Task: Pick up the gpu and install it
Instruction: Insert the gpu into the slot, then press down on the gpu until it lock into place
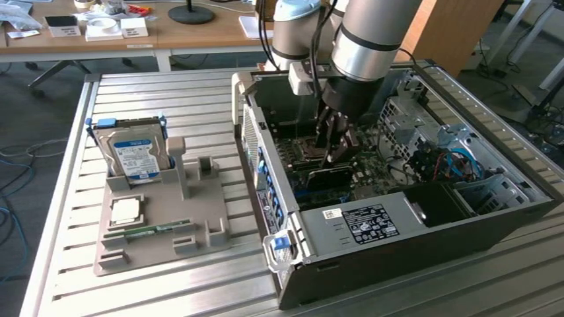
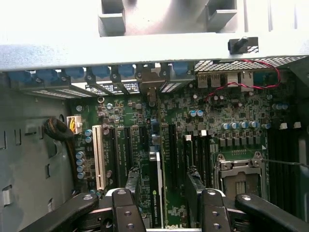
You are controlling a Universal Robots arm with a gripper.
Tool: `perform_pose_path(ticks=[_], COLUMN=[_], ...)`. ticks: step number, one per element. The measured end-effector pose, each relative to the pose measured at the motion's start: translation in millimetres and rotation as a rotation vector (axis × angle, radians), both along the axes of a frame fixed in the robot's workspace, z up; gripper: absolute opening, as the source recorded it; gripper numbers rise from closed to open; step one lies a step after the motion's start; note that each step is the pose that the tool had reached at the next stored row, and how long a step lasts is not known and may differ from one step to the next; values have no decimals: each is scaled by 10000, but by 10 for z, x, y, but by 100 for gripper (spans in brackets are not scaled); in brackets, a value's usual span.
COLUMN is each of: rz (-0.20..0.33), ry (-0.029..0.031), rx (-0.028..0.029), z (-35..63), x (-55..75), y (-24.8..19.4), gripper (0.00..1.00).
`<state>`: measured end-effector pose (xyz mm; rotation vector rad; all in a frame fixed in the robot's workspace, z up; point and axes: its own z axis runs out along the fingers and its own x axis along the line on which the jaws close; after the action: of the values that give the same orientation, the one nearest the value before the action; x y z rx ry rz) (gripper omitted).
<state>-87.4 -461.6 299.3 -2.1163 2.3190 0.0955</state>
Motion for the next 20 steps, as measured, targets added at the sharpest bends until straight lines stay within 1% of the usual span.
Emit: perform_pose_path(ticks=[2, 5, 8, 20], rz=[67, 217, 312, 315], ry=[-1, -1, 0, -1], rx=[2, 4, 4, 4], z=[-1, -1, 0, -1], x=[1, 4, 8, 9], y=[19, 32, 33, 34], gripper=[52, 52, 52, 52])
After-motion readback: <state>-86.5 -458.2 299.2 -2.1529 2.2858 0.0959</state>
